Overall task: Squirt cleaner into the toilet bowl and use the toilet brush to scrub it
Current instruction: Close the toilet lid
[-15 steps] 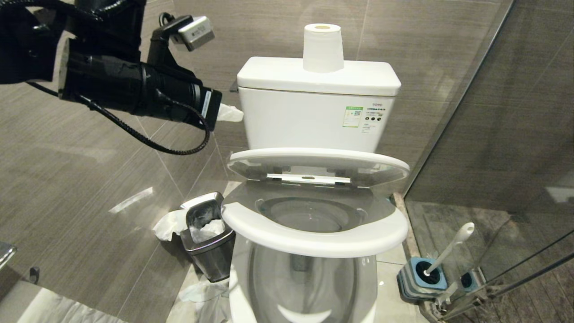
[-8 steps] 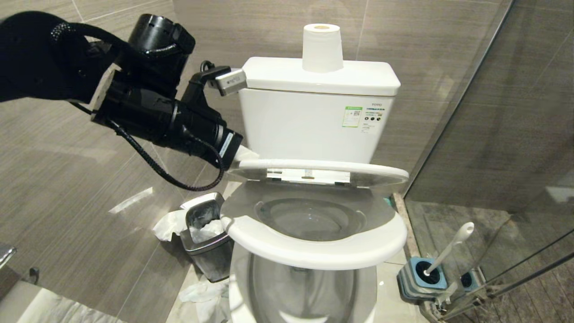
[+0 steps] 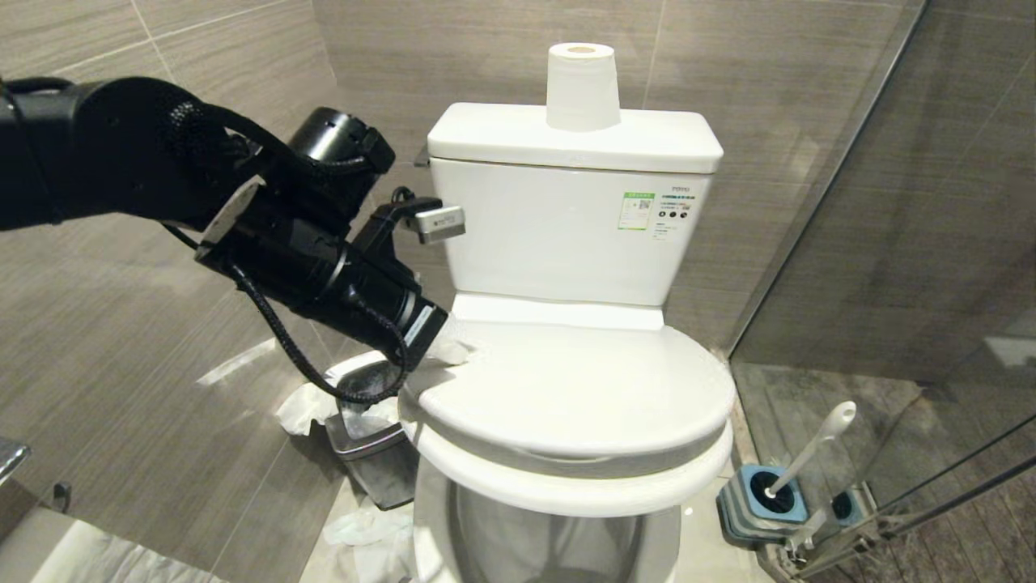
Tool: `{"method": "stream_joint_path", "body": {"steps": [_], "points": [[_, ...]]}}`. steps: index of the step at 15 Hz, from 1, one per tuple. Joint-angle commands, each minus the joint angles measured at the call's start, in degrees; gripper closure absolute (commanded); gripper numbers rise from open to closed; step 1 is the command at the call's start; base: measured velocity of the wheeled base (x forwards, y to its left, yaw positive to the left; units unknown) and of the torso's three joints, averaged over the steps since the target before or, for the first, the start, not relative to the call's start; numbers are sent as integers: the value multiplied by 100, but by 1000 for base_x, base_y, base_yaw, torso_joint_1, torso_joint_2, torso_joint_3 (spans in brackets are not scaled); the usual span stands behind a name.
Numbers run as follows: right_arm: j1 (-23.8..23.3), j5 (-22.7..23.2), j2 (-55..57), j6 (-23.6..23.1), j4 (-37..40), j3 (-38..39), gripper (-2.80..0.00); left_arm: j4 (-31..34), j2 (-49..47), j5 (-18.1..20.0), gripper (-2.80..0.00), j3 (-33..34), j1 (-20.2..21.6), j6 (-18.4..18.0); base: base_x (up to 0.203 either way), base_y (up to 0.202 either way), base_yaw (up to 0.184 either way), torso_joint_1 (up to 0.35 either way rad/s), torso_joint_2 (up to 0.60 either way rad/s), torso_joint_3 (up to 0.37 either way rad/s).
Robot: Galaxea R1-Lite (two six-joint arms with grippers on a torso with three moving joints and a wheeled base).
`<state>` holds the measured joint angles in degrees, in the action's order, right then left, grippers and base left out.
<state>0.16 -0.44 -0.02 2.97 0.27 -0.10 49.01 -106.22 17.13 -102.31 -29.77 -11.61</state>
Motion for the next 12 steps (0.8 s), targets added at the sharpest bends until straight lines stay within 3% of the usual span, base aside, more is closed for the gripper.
{"method": "stream_joint_path", "body": {"steps": [1, 12], "points": [[2, 0, 2, 2, 0, 1, 0, 34, -175, -127, 0, 307, -19, 60, 0, 0, 0, 0, 0, 0], [2, 0, 2, 2, 0, 1, 0, 4, -654, -289, 0, 448, -11, 482, 0, 0, 0, 0, 0, 0]]}}
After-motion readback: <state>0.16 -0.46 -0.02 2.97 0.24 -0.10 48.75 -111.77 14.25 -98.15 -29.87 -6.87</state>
